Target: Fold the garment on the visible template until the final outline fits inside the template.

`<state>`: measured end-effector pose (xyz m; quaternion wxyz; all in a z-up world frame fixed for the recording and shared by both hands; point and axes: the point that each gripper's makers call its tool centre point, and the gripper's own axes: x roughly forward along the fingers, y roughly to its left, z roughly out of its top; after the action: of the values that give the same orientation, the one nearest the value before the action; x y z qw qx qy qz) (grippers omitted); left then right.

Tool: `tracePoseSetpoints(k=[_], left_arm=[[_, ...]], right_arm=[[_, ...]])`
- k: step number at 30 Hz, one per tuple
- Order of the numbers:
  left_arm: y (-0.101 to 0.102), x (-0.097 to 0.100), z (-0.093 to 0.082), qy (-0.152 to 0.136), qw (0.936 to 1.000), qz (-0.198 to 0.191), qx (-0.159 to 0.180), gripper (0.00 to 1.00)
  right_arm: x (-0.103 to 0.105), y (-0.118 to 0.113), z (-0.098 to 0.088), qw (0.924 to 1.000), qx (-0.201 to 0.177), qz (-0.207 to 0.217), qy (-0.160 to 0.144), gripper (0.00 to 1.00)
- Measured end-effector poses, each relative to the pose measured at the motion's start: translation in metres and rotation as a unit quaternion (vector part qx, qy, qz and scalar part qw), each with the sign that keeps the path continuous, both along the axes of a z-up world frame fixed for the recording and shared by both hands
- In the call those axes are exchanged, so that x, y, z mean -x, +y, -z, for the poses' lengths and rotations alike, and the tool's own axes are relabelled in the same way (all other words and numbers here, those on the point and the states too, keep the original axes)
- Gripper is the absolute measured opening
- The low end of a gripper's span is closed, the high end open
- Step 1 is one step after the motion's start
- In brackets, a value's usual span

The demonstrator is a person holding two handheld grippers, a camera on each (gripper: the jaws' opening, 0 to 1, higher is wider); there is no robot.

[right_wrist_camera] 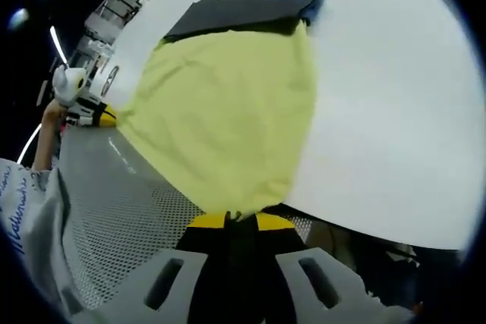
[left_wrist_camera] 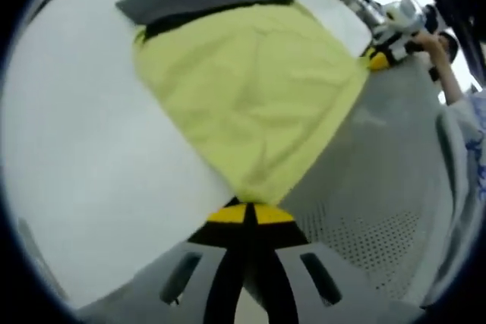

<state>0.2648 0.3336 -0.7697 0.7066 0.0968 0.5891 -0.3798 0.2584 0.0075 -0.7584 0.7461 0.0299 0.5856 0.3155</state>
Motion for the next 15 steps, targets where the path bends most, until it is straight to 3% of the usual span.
tracePoseSetpoints(k=[1,4,15], left_arm=[[0.001,0.0,-0.001,-0.003,1.0,-0.001,0.002,0.0],[0.004,-0.003,-0.005,-0.014,0.9995,-0.023,0.015,0.0],[0.016,-0.005,-0.014,-0.037,0.998,-0.047,0.021,0.0]], right_arm=[[0.003,0.0,-0.001,0.9999,0.002,-0.016,-0.006,0.02],[0.002,-0.002,-0.001,1.0,0.007,0.002,-0.002,0.02],[0.0,-0.001,-0.009,0.9996,0.007,-0.008,-0.025,0.01]])
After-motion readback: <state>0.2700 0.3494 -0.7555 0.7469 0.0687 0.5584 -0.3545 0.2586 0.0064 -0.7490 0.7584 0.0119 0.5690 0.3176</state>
